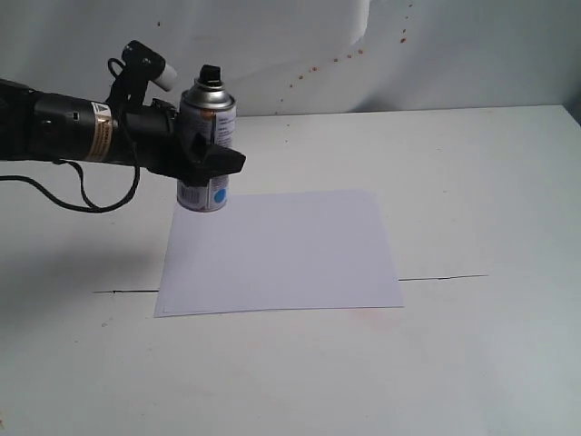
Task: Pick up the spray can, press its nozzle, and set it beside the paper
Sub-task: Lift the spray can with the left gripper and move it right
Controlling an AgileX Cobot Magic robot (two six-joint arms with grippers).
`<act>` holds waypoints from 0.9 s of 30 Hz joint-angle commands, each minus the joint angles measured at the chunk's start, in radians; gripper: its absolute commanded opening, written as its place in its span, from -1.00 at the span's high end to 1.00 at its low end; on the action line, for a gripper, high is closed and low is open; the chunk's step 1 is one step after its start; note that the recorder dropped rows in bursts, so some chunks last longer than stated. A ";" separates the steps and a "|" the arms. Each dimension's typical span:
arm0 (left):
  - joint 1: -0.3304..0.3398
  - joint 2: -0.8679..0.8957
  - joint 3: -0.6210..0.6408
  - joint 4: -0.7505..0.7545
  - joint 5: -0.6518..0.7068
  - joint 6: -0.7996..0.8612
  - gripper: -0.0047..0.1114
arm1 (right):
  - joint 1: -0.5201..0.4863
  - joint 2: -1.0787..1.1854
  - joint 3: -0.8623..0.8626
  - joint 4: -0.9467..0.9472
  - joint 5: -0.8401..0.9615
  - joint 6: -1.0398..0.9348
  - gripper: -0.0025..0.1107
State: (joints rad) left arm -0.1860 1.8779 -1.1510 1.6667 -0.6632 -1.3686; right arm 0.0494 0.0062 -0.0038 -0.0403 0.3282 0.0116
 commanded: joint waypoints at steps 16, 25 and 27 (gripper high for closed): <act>-0.005 -0.018 0.024 0.078 0.156 -0.040 0.92 | 0.000 -0.006 0.004 0.000 -0.005 -0.002 0.96; -0.005 -0.018 0.024 0.078 0.241 -0.036 0.92 | 0.000 -0.006 0.004 0.000 -0.005 -0.002 0.96; -0.005 -0.018 0.028 0.078 0.279 -0.040 0.92 | 0.000 -0.006 0.004 0.000 -0.005 -0.002 0.96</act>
State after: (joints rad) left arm -0.1874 1.8779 -1.1267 1.7623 -0.4323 -1.3944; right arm 0.0494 0.0062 -0.0038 -0.0403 0.3282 0.0116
